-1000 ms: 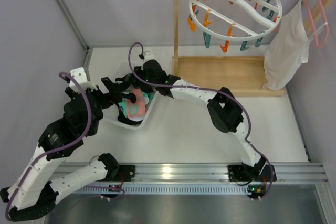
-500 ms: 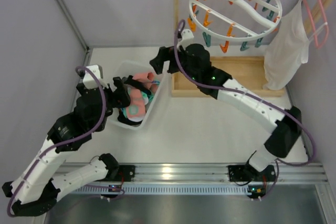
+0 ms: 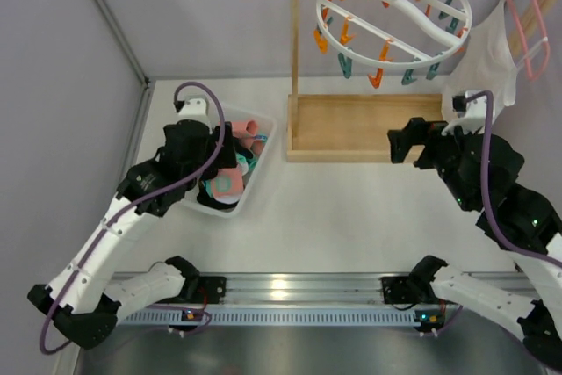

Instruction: Remove the socks clipped to the hanger

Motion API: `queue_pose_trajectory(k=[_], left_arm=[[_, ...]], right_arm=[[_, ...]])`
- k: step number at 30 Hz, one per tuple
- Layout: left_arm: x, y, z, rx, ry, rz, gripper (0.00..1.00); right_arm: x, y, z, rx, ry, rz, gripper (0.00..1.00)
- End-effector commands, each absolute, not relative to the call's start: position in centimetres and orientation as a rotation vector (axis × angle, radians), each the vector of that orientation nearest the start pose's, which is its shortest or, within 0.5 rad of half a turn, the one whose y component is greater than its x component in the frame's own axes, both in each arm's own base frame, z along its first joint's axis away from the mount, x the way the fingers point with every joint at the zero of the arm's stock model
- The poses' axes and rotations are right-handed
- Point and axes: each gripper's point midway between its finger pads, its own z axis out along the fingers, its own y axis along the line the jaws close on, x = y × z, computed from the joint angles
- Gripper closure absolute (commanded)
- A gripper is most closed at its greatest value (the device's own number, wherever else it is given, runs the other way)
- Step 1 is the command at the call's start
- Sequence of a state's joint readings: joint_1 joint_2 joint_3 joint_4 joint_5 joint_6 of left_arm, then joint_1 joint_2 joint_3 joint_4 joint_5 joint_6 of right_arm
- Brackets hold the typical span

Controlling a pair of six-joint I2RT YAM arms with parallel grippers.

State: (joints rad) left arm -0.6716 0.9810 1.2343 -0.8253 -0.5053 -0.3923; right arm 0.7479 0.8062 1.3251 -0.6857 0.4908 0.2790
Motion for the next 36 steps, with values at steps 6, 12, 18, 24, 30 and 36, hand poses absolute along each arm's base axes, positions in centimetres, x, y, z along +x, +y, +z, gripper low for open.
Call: queue_pose_trajectory(k=[6,12,18,24,30,36], left_arm=[[26.3,-2.4,32.2,-0.255,1.989,-0.024,0.01],[23.3,-1.5,33.8,-0.289,1.915,-0.045,0.01],[22.0,-0.7,34.2,-0.272,1.873,0.0,0.01],[22.5,-0.9,33.6,-0.263,1.892,0.008,0.01],[22.5,-0.5,34.3,-0.282,1.873,0.022,0.01],[22.6,-0.1,34.8,-0.306,1.858,0.037,0.01]], right_arm=[[19.1,2.2,34.6,0.007,1.949,-0.035,0.01],[16.1,-0.9,37.4,0.08,1.896,-0.072,0.01],[15.0,-1.7,37.5,0.091,1.893,-0.072,0.0],[15.2,-2.6,37.1,0.137,1.843,-0.104,0.01],[16.2,-1.7,37.5,0.123,1.792,-0.069,0.01],[17.4,-1.0,37.1,0.118,1.779,-0.067,0.01]])
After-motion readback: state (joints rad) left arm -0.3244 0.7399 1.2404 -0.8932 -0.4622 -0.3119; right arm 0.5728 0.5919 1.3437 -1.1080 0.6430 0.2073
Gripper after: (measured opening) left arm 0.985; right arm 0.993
